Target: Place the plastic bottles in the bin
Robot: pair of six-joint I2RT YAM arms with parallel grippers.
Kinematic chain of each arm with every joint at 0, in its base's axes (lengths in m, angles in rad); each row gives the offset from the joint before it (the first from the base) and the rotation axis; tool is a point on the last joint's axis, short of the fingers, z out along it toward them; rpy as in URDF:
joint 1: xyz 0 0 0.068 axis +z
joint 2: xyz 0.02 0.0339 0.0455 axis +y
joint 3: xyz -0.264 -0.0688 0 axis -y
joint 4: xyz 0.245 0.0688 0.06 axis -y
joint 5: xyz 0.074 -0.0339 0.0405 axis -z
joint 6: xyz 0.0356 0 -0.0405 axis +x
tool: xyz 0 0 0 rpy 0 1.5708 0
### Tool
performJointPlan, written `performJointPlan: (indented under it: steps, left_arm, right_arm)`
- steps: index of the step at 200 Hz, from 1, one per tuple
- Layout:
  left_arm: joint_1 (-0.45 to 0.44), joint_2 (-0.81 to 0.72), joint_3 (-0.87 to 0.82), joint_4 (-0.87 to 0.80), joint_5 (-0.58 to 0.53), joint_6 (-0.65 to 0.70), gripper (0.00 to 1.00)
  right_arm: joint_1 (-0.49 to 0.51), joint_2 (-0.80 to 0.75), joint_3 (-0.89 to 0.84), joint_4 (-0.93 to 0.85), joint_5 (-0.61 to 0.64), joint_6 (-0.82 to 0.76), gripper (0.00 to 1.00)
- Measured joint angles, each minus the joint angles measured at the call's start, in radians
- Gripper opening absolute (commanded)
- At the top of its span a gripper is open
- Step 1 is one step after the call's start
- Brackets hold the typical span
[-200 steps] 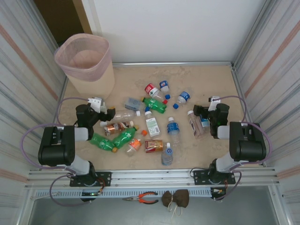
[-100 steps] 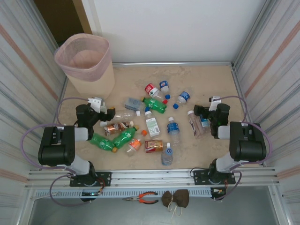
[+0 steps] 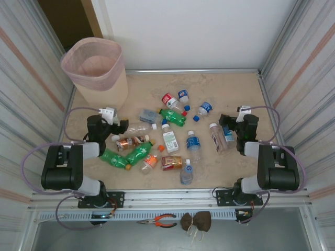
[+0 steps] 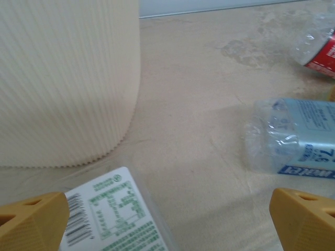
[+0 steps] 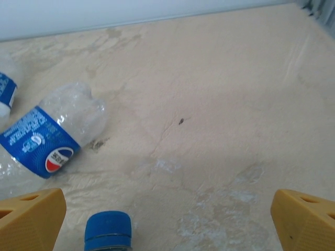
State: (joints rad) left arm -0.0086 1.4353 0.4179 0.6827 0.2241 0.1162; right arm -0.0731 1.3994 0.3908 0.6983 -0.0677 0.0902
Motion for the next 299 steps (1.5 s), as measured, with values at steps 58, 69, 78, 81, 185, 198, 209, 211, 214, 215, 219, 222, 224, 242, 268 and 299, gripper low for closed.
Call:
performJointPlan:
  steps: [58, 69, 78, 81, 185, 198, 209, 211, 214, 215, 219, 222, 224, 242, 268, 299]
  left_arm:
    - [-0.031, -0.23, 0.143, -0.372, -0.172, -0.125, 0.99]
    - [-0.031, -0.259, 0.183, -0.454, -0.187, -0.167, 0.99]
    - [-0.031, -0.272, 0.216, -0.527, -0.197, -0.198, 0.98]
    - [-0.031, -0.273, 0.227, -0.551, -0.2, -0.208, 0.98]
    - [-0.043, 0.022, 0.552, -1.101, -0.219, -0.362, 0.82]
    - [-0.053, 0.072, 0.571, -1.125, -0.229, -0.373, 0.79]
    - [-0.061, 0.105, 0.581, -1.139, -0.24, -0.378, 0.79]
    - [-0.062, 0.113, 0.583, -1.142, -0.244, -0.38, 0.78]
    - [-0.065, 0.12, 0.584, -1.144, -0.247, -0.381, 0.78]
    - [-0.066, 0.122, 0.585, -1.145, -0.248, -0.381, 0.78]
    - [-0.066, 0.131, 0.587, -1.149, -0.253, -0.384, 0.78]
    - [-0.068, 0.139, 0.588, -1.153, -0.255, -0.385, 0.78]
    - [-0.069, 0.142, 0.589, -1.155, -0.257, -0.386, 0.78]
    - [-0.073, 0.181, 0.599, -1.167, -0.28, -0.398, 0.78]
    - [-0.076, 0.229, 0.619, -1.178, -0.31, -0.41, 0.76]
    - [-0.077, 0.263, 0.632, -1.18, -0.333, -0.413, 0.67]
  right_arm:
    - [0.023, -0.148, 0.144, -0.334, 0.114, 0.082, 0.99]
    - [0.027, -0.169, 0.175, -0.403, 0.122, 0.109, 0.99]
    - [0.028, -0.181, 0.198, -0.462, 0.121, 0.132, 0.99]
    - [0.028, -0.184, 0.206, -0.482, 0.121, 0.139, 0.99]
    - [0.028, -0.194, 0.359, -0.884, 0.003, 0.244, 0.99]
    - [0.028, -0.192, 0.364, -0.896, -0.013, 0.243, 0.99]
    - [0.028, -0.187, 0.373, -0.905, -0.021, 0.243, 0.99]
    - [0.029, -0.186, 0.375, -0.906, -0.024, 0.244, 0.99]
    - [0.029, -0.185, 0.377, -0.909, -0.026, 0.243, 0.99]
    - [0.029, -0.184, 0.378, -0.909, -0.027, 0.243, 0.99]
    - [0.03, -0.183, 0.38, -0.911, -0.03, 0.243, 0.99]
    - [0.03, -0.182, 0.381, -0.91, -0.032, 0.243, 0.99]
    - [0.03, -0.181, 0.382, -0.91, -0.033, 0.243, 0.99]
    - [0.03, -0.179, 0.385, -0.912, -0.038, 0.243, 0.99]
    - [0.03, -0.173, 0.386, -0.916, -0.039, 0.244, 0.99]
    - [0.03, -0.163, 0.387, -0.917, -0.051, 0.244, 0.99]
